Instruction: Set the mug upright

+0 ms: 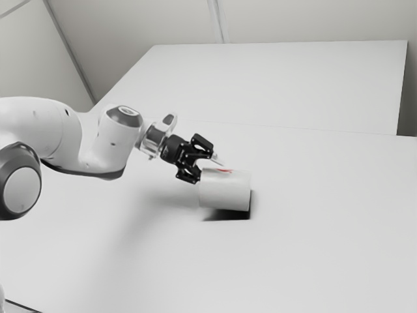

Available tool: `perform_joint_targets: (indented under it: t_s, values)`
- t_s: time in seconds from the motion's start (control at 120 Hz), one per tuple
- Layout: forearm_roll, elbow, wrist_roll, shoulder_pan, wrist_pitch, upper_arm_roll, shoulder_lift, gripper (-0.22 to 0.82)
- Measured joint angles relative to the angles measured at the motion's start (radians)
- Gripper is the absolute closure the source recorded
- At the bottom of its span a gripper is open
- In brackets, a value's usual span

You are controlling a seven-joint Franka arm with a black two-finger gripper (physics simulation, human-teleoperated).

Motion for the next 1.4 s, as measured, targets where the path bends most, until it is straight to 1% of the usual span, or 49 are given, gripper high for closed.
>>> perform_joint_targets:
  t_s: [0.092, 0.258, 0.375, 0.525, 0.833, 0.933, 1.092, 1.167, 1.292, 1.4]
  values:
    - [-0.001, 0.011, 0.003, -0.005, -0.004, 0.000, -0.004, 0.37]
    - [-0.003, 0.020, 0.006, -0.020, -0.003, -0.001, 0.003, 0.60]
    - [-0.003, 0.040, 0.008, -0.025, -0.001, -0.005, 0.021, 0.69]
    - [-0.002, 0.053, 0.010, -0.029, 0.003, -0.008, 0.023, 0.74]
    - [0.028, 0.079, 0.011, -0.027, 0.012, -0.007, -0.012, 0.77]
    - [0.166, 0.082, 0.002, -0.019, 0.041, -0.013, -0.079, 0.78]
    - [0.578, 0.074, -0.042, -0.021, 0.063, -0.053, -0.192, 0.78]
    - [0.740, 0.071, -0.068, -0.018, 0.057, -0.079, -0.217, 0.78]
    - [1.021, 0.077, -0.140, -0.013, 0.012, -0.149, -0.232, 0.79]
    - [1.176, 0.082, -0.209, -0.052, -0.034, -0.171, -0.227, 0.79]
